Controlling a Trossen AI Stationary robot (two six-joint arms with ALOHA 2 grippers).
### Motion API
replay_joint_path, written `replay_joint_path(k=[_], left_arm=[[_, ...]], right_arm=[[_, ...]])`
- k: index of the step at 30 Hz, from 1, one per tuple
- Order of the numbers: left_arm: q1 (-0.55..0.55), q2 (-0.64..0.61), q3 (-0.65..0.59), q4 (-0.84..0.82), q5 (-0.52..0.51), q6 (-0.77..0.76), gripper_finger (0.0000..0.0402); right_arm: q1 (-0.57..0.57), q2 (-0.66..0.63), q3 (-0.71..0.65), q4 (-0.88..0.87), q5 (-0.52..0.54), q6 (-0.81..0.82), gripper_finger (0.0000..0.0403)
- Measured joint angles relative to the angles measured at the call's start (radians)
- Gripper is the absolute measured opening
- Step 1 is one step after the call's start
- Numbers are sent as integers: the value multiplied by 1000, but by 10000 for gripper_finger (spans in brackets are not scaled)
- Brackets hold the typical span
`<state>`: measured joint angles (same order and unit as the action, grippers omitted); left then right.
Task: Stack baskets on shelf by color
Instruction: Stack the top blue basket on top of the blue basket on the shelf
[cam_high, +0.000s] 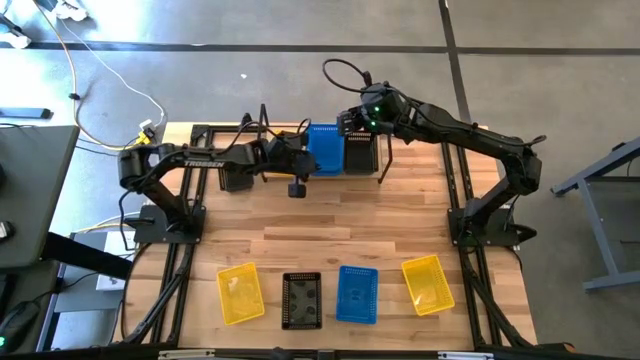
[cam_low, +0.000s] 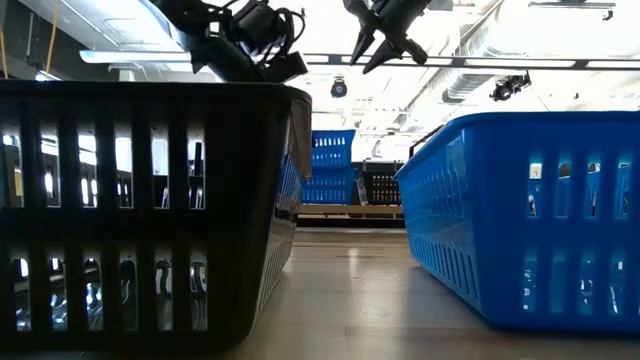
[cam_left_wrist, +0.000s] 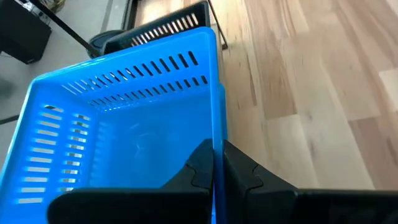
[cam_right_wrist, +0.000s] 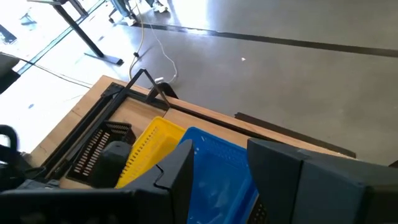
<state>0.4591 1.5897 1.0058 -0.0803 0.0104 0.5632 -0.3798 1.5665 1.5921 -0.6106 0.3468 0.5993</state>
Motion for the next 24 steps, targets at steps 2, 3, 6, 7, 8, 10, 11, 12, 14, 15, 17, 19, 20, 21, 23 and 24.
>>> replay_joint_path(k=[2,3,6,7,8,10,11,12,14,15,17,19,20,21,23,24], left_arm=[[4,10,0,5,0,12,0],[6,17,0,8,0,18,0],[8,30,0,7,0,25,0],[8,35,0,12,0,25,0],[8,39,0,13,0,25,1],[8,47,0,12,-4,25,5],[8,51,0,17,-11,26,8],[8,53,0,19,-21,26,10],[8,54,0,31,-45,27,16],[8,54,0,38,-53,27,20],[8,54,0,50,-58,27,27],[8,54,0,72,-59,27,35],[8,54,0,83,-59,27,39],[8,53,0,89,-59,27,44],[7,54,0,89,-59,27,54],[6,54,0,88,-59,27,59]], right_arm=[[0,0,0,0,-12,3,135],[0,0,0,-1,-18,3,135],[1,0,0,-2,-26,3,135],[1,0,0,-3,-28,3,135],[1,0,0,-3,-28,3,135],[1,0,0,-3,-29,3,135],[1,0,0,-3,-29,3,135],[1,0,0,-3,-29,3,135],[1,0,0,-3,-29,3,135],[1,0,0,-3,-29,3,135],[1,0,0,-4,-29,3,135],[1,0,0,-7,-29,3,135],[1,0,0,-9,-29,3,135],[1,0,0,-12,-29,3,135],[1,0,0,-18,-29,3,135],[1,0,0,-23,-29,3,135]])
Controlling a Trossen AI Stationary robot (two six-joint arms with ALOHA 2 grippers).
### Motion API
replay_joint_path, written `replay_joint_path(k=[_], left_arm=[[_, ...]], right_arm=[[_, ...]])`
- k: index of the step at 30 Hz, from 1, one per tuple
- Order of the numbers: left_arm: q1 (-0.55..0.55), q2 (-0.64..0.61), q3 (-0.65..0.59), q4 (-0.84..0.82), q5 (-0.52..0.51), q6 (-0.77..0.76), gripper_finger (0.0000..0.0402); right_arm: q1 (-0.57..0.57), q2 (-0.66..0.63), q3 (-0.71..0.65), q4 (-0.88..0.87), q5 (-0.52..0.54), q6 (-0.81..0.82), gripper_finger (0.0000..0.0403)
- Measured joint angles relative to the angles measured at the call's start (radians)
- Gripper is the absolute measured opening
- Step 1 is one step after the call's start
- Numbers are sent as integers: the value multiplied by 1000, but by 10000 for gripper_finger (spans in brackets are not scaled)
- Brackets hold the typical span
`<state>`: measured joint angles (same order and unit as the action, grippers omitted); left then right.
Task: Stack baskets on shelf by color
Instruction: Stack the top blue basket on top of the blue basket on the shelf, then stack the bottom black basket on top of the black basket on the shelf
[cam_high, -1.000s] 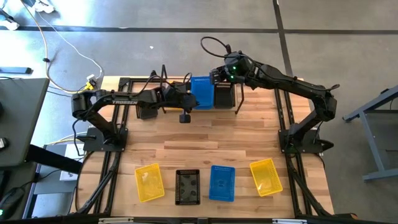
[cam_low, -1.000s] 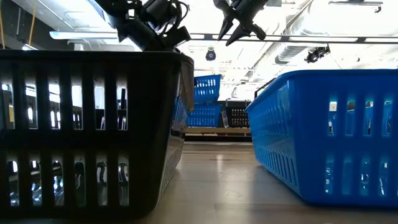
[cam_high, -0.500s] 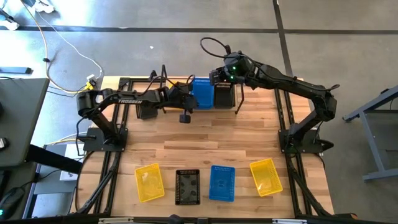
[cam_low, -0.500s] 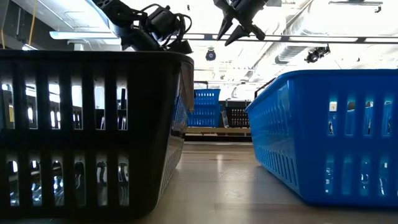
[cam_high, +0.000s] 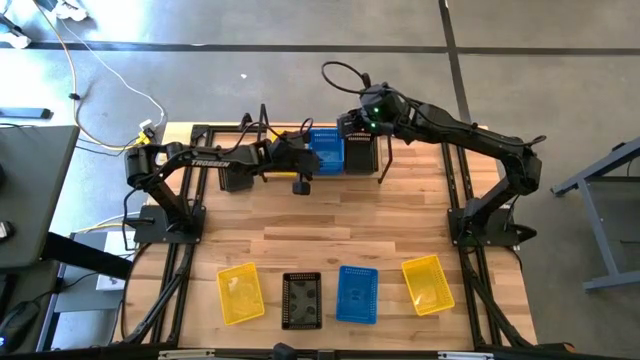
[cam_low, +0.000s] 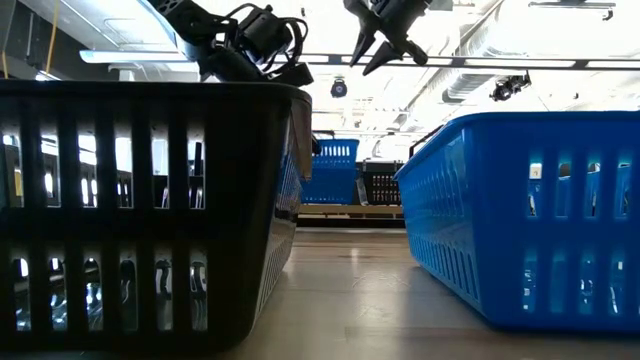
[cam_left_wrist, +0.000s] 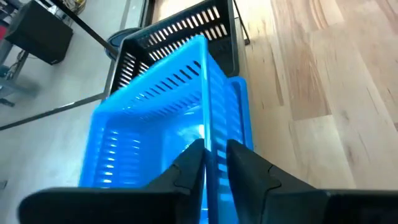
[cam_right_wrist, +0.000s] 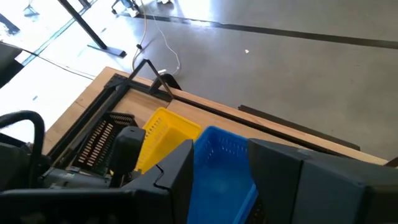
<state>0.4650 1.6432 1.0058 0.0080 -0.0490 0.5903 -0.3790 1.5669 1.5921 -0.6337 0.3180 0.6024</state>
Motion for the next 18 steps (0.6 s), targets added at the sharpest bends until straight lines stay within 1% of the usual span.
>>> replay_joint_path(k=[10,18], left_arm=[[-2,-2,0,-3,0,-13,106],[-4,-89,0,-37,-45,-90,120]], right_arm=[[0,0,0,-24,-4,0,135],[9,0,0,-25,-123,-1,135]])
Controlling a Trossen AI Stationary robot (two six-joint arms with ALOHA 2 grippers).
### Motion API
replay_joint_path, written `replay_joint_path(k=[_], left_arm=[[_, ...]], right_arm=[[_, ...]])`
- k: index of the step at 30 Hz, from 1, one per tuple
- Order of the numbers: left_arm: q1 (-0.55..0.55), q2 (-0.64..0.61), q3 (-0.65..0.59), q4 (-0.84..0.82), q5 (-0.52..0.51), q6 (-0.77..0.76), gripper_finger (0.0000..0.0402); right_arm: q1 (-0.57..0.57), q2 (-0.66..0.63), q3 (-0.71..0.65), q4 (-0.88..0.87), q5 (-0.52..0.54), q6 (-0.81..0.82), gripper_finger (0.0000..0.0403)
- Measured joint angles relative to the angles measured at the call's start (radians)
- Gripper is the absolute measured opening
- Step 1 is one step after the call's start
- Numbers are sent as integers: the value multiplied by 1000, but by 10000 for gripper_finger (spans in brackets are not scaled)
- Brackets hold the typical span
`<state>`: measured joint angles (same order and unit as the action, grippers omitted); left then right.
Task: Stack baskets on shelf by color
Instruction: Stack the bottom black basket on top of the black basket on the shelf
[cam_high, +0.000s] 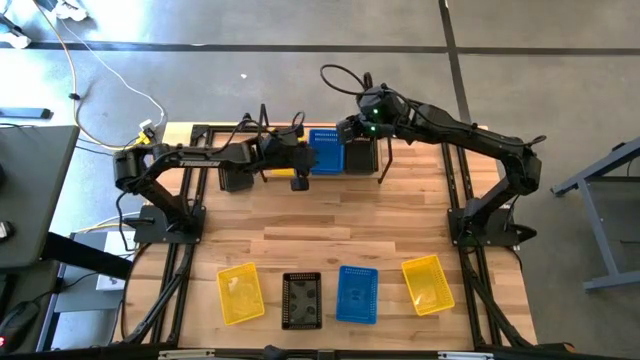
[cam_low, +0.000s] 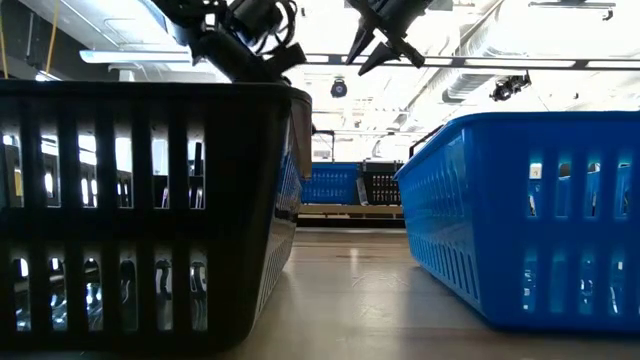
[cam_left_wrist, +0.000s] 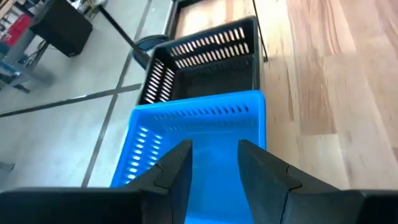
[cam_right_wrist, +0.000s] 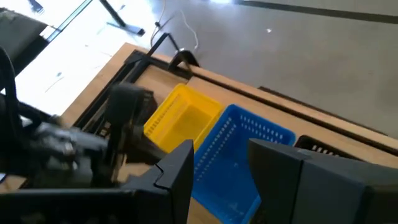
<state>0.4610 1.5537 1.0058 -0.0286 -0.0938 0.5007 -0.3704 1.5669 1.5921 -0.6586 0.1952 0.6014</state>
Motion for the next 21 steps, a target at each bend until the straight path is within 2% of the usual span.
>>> replay_joint_path(k=[10,17,21], left_arm=[[-19,-157,1,-106,-17,-125,120],[-31,-300,1,-264,-22,-303,120],[-31,-362,1,-380,1,-343,120]], right_arm=[[72,0,0,-35,-51,-7,135],[127,0,0,-88,-105,-34,135],[164,0,0,-122,-133,-34,135]])
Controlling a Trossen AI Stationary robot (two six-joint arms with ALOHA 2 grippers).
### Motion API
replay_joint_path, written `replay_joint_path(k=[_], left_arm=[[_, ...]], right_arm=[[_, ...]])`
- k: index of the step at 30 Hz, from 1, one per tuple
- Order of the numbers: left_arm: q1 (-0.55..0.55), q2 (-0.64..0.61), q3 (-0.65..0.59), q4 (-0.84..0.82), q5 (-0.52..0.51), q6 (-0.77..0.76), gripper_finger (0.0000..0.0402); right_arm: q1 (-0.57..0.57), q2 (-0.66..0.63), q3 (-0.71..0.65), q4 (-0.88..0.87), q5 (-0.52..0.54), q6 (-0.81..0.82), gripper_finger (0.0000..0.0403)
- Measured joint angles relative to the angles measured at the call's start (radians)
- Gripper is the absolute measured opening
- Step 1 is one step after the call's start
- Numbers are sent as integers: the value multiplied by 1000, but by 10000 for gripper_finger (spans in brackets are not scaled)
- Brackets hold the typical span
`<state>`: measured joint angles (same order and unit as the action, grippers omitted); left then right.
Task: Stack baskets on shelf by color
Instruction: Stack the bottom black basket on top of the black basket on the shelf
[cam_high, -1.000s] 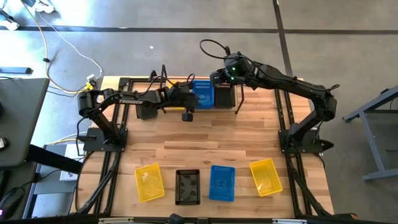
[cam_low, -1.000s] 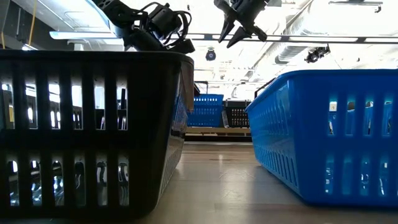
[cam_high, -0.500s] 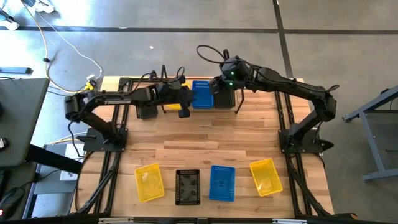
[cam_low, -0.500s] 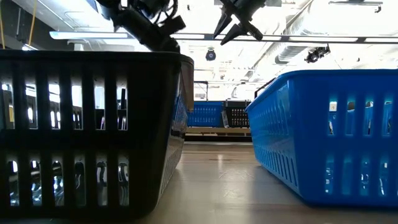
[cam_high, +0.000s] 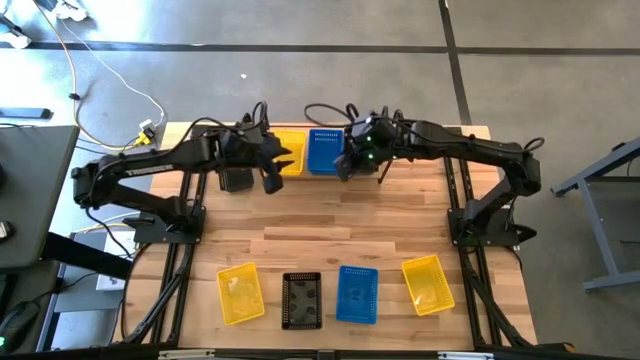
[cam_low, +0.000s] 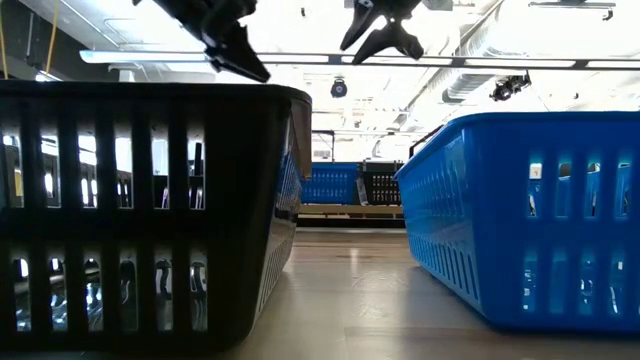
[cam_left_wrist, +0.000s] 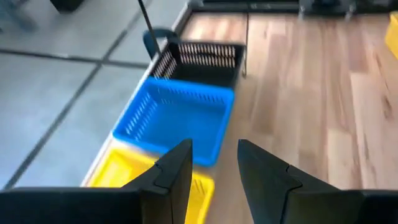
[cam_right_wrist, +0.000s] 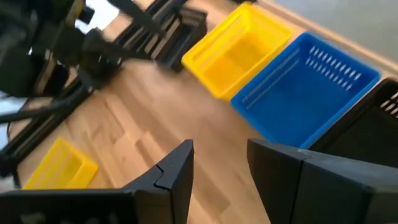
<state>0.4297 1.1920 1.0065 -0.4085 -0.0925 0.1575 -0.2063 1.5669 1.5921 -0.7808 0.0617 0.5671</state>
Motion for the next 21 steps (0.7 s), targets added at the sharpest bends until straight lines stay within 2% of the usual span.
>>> replay_joint_path(k=[5,11,15,21], left_arm=[[-12,-52,0,-163,57,-2,120],[-59,-91,0,-303,119,-24,119],[-102,-104,0,-337,111,-24,119],[-158,-113,0,-342,111,-24,119]], right_arm=[[60,0,0,-49,-14,23,135],[142,0,0,-162,-15,167,135],[200,0,0,-249,-10,277,135],[287,0,-22,-239,-8,446,135]])
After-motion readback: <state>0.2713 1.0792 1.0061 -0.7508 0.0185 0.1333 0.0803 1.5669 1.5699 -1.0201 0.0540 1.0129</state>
